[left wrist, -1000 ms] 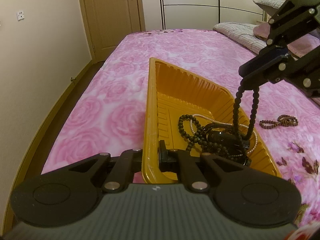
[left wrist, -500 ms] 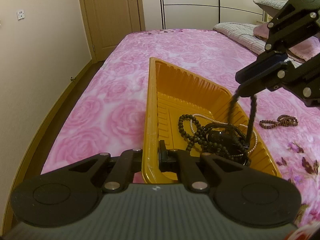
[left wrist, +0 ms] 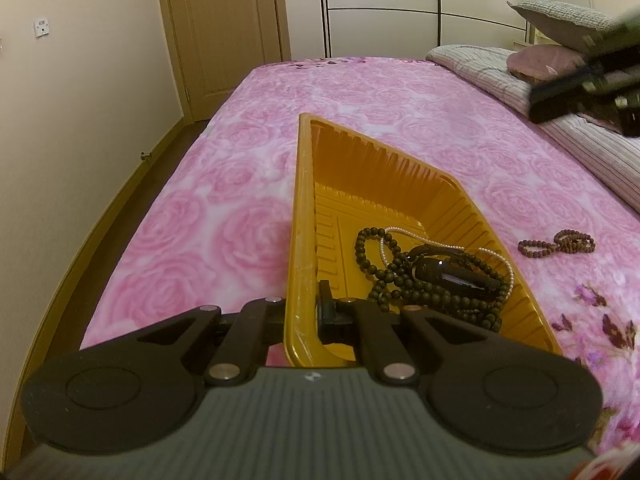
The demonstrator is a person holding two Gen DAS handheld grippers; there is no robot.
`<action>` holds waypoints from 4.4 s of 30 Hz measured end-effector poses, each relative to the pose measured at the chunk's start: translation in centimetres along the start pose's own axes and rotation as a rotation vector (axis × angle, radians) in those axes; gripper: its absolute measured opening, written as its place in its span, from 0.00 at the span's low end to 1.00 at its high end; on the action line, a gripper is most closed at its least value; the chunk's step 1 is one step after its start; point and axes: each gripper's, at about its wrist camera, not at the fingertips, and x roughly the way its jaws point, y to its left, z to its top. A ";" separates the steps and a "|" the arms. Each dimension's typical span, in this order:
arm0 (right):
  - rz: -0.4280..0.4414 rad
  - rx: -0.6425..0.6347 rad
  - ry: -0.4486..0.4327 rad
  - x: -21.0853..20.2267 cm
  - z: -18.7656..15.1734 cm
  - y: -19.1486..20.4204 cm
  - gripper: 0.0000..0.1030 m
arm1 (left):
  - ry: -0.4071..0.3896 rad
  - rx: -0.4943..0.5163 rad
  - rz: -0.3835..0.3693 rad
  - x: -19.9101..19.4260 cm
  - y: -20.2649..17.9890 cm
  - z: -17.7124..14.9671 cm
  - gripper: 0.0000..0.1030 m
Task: Organize jewelry
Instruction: 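Move the right tool to the brown bead bracelet and grasp it, then lift the brown bead bracelet with the right tool and release it into the tray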
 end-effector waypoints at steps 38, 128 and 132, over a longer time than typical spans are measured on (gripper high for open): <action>-0.307 0.777 0.253 1.7 -23.4 -11.5 0.25 | 0.012 0.017 0.021 0.2 -0.5 0.3 0.05; 0.111 0.079 -0.023 1.9 3.9 1.6 0.06 | -0.001 -0.008 -0.008 -0.1 -0.1 0.2 0.05; 0.123 0.074 -0.013 2.2 3.7 1.9 0.06 | 0.000 -0.009 -0.008 -0.1 -0.1 0.2 0.05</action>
